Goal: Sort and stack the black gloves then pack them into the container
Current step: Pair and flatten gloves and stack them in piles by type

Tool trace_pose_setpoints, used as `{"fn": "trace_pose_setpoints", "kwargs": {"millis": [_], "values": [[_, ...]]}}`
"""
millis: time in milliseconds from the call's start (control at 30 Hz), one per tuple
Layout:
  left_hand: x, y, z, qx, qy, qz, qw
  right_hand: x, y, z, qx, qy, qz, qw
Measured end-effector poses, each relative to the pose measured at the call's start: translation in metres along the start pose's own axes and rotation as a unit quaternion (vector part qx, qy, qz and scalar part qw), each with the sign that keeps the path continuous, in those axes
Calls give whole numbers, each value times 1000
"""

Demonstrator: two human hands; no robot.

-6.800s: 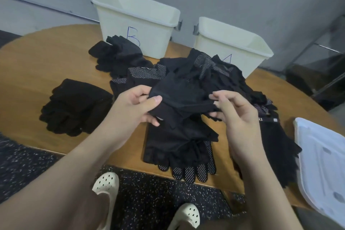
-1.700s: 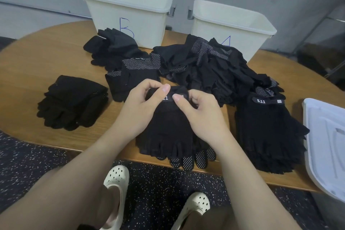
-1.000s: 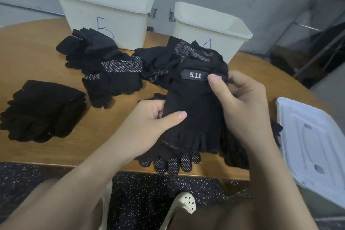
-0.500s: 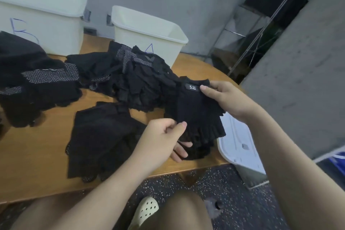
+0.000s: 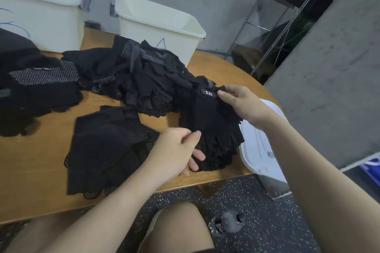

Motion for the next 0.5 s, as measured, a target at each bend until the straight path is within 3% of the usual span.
{"fn": "trace_pose_setpoints", "kwargs": {"millis": [267, 333, 400, 500], "values": [[-4, -1, -1, -27, -1, 2, 1000, -6, 16, -6, 21, 27, -10, 999], [-3, 0, -1, -37, -1, -1, 999, -3, 14, -7, 73, 52, -3, 996], [-2, 0, -1, -49, -1, -3, 999, 4, 8, -9, 228, 137, 40, 963], [-2, -1, -1, -55, -1, -5, 998, 28, -5, -28, 393, 278, 162, 861]]}}
Point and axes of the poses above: each hand's wrist, its own x-axis away from the middle knuckle, its own z-axis out of the back of the hand, y = z × x, the point moved 3 cm from there along -x, towards the middle knuckle, and after that the axes turned 13 degrees about x, right-handed, at the moved point
